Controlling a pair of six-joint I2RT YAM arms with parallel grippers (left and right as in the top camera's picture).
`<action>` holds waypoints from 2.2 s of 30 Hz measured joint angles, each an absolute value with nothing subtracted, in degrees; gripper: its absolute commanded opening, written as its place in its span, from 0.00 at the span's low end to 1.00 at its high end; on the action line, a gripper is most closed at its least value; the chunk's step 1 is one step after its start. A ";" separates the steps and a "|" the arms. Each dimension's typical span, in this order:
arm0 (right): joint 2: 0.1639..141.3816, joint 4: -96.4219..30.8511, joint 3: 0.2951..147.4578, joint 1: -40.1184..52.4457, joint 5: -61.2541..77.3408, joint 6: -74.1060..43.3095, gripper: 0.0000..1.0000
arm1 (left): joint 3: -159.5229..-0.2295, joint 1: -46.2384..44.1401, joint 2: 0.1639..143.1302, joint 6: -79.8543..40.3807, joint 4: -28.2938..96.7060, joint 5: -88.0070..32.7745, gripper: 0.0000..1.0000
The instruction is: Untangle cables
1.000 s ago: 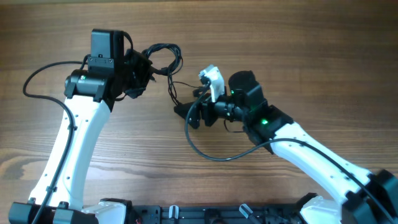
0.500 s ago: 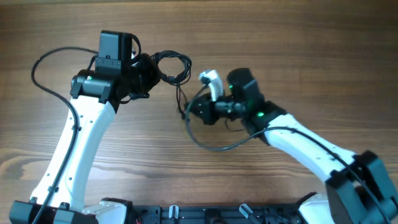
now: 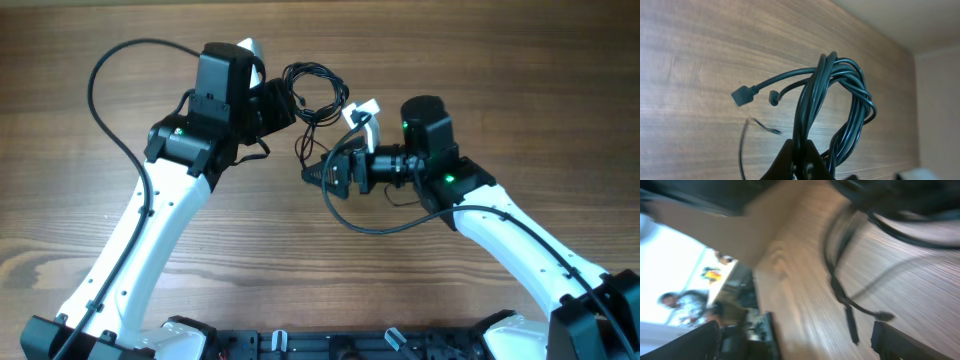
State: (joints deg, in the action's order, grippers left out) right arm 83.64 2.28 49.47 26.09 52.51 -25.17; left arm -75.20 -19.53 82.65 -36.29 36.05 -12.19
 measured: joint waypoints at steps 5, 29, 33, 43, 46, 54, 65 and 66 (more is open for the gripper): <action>83.64 5.41 49.36 32.29 33.19 -21.28 0.76 | -75.20 -19.53 82.65 -51.29 40.34 -11.84 0.04; 69.80 -10.61 49.43 22.57 32.14 -24.14 0.04 | -75.20 -30.39 82.65 -12.62 34.06 -16.25 0.04; 69.80 -10.63 49.43 20.21 29.28 -26.83 0.04 | -75.20 -30.81 82.65 -5.58 35.99 -19.29 0.04; 82.13 7.25 49.17 19.75 33.50 -33.01 0.14 | -75.20 -30.59 82.65 -0.27 32.25 -37.32 0.04; 82.54 7.75 49.17 18.96 36.03 -33.63 0.98 | -75.20 -29.54 82.63 -2.90 30.98 -38.96 0.04; 81.52 7.14 49.17 2.11 54.92 -33.19 1.00 | -75.20 -15.75 82.61 -9.87 31.20 -39.13 0.04; 81.41 7.97 49.17 2.37 70.02 -7.05 0.94 | -75.20 -14.85 82.61 -5.13 31.22 -67.53 0.04; 81.41 8.99 49.17 2.37 71.79 -5.61 0.84 | -75.20 -14.87 82.61 -4.95 31.20 -70.50 0.04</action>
State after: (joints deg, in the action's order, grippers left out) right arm 81.41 8.99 49.17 2.37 71.79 -5.61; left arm -75.20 -14.87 82.61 -4.95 31.20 -70.50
